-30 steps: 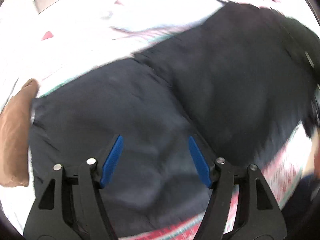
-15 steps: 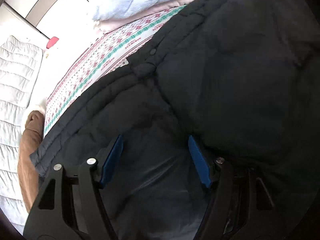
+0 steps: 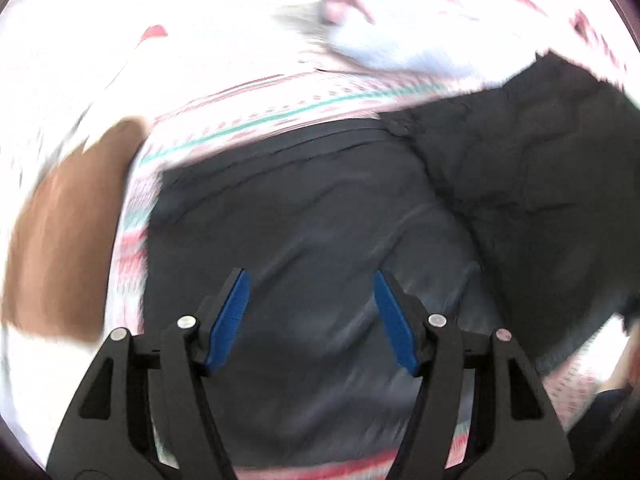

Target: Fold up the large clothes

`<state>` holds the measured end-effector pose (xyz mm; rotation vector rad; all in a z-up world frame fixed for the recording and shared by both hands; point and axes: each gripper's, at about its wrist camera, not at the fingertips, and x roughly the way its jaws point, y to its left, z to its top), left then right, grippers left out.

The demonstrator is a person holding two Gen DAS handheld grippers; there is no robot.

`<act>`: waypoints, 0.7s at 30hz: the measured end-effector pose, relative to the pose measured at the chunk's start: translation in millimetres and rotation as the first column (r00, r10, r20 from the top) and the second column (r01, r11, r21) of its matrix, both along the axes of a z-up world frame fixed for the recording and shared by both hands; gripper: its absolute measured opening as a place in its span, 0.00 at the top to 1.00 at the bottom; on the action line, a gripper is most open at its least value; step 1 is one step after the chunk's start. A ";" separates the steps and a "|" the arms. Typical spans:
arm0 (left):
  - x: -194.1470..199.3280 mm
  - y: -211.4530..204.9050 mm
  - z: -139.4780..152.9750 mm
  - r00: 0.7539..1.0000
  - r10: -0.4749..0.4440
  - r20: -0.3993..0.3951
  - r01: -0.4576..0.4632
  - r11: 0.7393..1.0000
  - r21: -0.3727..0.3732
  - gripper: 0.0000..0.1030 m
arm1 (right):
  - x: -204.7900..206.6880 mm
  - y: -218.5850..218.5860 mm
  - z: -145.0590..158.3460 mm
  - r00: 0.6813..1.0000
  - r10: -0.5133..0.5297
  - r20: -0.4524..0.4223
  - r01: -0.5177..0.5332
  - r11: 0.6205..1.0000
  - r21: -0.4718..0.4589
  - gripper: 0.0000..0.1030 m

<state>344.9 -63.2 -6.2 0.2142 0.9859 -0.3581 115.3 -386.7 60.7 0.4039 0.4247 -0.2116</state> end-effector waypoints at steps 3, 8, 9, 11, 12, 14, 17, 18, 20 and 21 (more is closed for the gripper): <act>-7.2 76.4 -3.5 0.990 0.118 -0.070 -0.130 0.973 -0.190 0.33 | 0.7 18.1 2.9 1.000 -0.011 -0.002 0.010 0.996 -0.088 0.86; -12.4 124.6 -33.1 0.963 0.225 -0.150 -0.256 0.937 -0.239 0.33 | 2.2 46.5 5.5 1.000 -0.018 -0.005 0.016 0.975 -0.221 0.86; -9.9 127.9 -33.7 0.961 0.226 -0.157 -0.259 0.935 -0.244 0.33 | 2.3 50.6 6.3 1.000 -0.018 -0.004 0.016 0.972 -0.235 0.86; -18.5 136.1 -39.9 0.959 0.226 -0.170 -0.266 0.924 -0.276 0.33 | 3.6 59.2 8.4 1.000 -0.019 -0.002 0.018 0.965 -0.260 0.86; -23.5 141.3 -38.3 0.957 0.228 -0.181 -0.273 0.919 -0.286 0.33 | 5.0 64.4 9.8 1.000 -0.026 -0.001 0.024 0.960 -0.279 0.86; -28.2 153.2 -49.6 0.952 0.213 -0.219 -0.276 0.908 -0.316 0.33 | 8.6 77.8 12.5 1.000 -0.030 0.002 0.029 0.948 -0.317 0.86; -34.2 153.6 -58.4 0.944 0.216 -0.251 -0.294 0.897 -0.331 0.51 | 14.8 100.9 15.4 0.999 -0.031 0.007 0.031 0.921 -0.388 0.86; -34.2 152.2 -61.3 0.940 0.209 -0.271 -0.294 0.896 -0.331 0.66 | 15.6 109.9 16.0 1.000 -0.028 0.011 0.030 0.909 -0.417 0.85; -32.3 151.0 -65.8 0.933 0.201 -0.298 -0.298 0.896 -0.329 0.72 | 18.7 133.0 15.8 1.000 -0.021 0.017 0.026 0.872 -0.489 0.85; -31.4 151.2 -64.2 0.934 0.205 -0.294 -0.300 0.895 -0.329 0.74 | 20.3 145.9 14.6 1.000 -0.019 0.019 0.026 0.851 -0.525 0.85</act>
